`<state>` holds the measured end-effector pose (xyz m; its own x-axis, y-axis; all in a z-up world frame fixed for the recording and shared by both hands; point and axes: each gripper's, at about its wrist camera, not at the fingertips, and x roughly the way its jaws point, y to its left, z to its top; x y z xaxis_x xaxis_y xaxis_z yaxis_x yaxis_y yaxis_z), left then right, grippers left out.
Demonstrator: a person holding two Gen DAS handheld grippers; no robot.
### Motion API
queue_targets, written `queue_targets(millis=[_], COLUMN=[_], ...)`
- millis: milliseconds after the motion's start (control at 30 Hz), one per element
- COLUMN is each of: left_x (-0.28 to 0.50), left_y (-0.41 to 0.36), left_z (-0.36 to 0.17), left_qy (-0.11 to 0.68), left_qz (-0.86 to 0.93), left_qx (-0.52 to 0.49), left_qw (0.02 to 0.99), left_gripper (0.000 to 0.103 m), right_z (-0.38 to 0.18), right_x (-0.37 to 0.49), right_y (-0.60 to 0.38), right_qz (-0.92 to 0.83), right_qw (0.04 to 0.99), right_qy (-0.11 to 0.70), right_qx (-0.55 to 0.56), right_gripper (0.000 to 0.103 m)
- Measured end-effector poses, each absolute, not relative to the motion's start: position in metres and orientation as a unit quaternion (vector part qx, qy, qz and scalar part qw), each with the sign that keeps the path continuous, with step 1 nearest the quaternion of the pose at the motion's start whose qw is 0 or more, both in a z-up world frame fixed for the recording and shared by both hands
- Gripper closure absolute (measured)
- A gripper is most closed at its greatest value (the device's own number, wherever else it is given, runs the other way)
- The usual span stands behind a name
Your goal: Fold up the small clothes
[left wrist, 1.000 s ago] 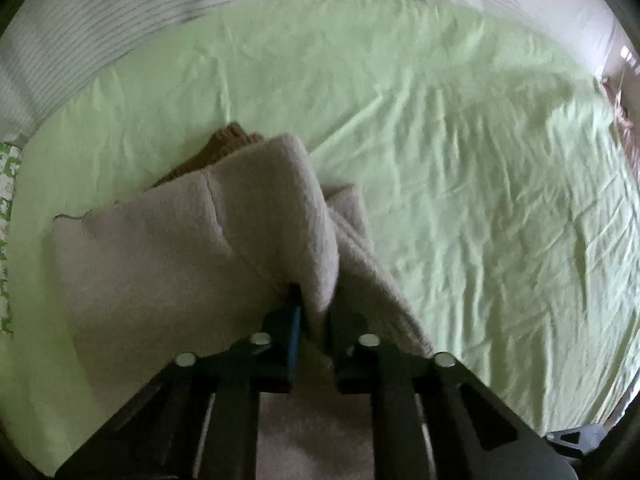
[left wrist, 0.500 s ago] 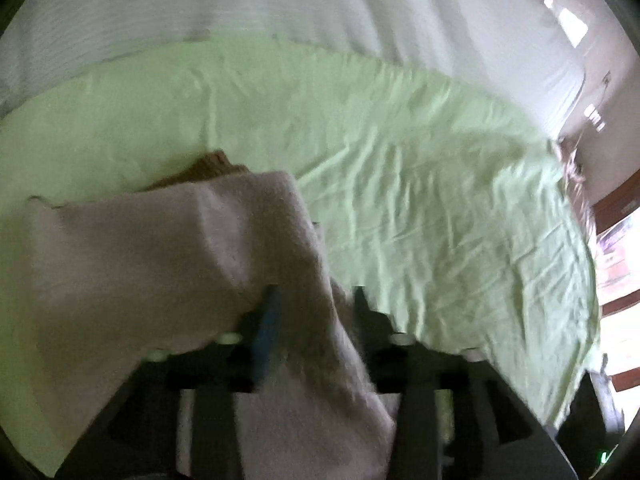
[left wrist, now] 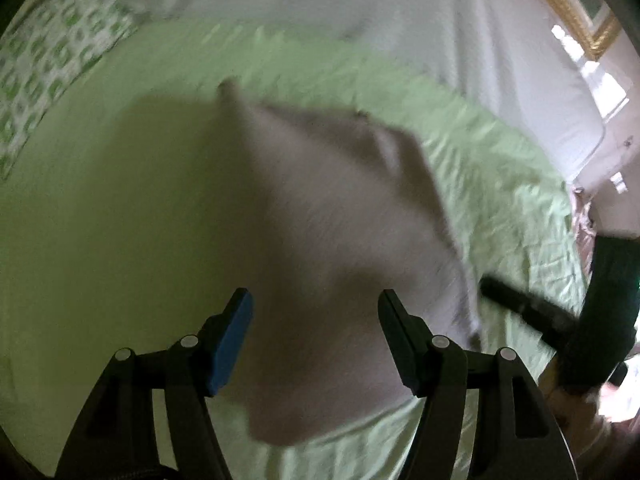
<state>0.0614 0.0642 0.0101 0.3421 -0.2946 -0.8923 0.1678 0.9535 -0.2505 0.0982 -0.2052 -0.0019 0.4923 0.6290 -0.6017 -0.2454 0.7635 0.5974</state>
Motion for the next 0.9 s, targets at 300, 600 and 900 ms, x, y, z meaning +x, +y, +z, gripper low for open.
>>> queue_targets(millis=[300, 600, 900], left_x=[0.046, 0.041, -0.001], left_y=[0.091, 0.089, 0.093], left_z=[-0.031, -0.037, -0.007], left_qy=[0.579, 0.580, 0.527], left_qz=[-0.097, -0.086, -0.034], left_qx=[-0.074, -0.073, -0.047], left_qw=[0.806, 0.807, 0.848], left_gripper=[0.035, 0.034, 0.028], right_z=[-0.026, -0.034, -0.005], right_x=[0.130, 0.140, 0.099], right_y=[-0.192, -0.198, -0.200], right_qz=[0.238, 0.229, 0.229], right_qw=[0.828, 0.816, 0.835], right_qy=[0.468, 0.480, 0.458], right_qx=[0.197, 0.226, 0.202], right_gripper=[0.090, 0.094, 0.070])
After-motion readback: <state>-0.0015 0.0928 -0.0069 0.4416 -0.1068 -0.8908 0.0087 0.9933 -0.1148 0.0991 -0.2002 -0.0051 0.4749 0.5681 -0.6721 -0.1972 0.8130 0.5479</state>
